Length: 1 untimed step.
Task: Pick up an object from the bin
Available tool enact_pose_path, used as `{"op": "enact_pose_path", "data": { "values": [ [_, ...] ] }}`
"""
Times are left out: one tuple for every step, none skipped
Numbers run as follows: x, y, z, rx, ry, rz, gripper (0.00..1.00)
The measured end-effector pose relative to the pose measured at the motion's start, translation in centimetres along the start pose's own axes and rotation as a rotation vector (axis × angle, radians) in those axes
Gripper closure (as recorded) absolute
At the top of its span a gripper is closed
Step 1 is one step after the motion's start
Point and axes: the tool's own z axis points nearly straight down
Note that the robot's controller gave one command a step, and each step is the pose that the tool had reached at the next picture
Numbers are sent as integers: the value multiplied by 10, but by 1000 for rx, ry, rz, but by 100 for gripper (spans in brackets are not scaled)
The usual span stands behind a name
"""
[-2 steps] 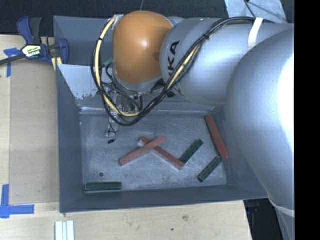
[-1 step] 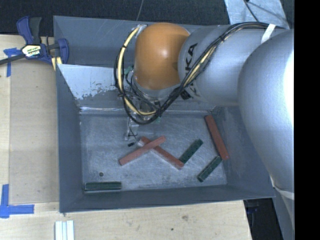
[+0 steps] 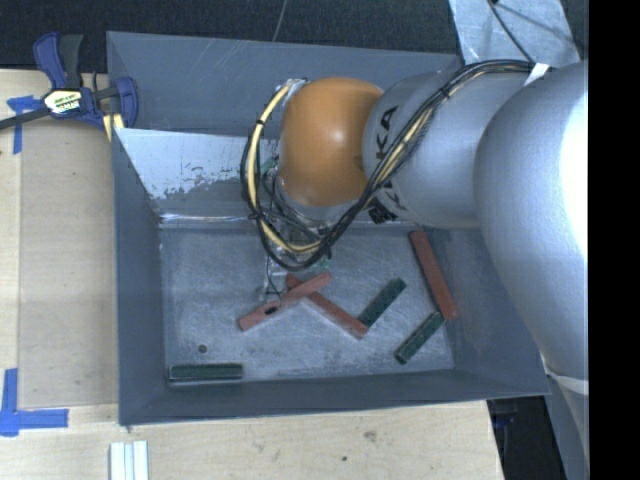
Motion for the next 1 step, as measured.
{"op": "enact_pose_path", "data": {
  "values": [
    [14, -68, 18, 1, -4, -63, 0]
  ]
}}
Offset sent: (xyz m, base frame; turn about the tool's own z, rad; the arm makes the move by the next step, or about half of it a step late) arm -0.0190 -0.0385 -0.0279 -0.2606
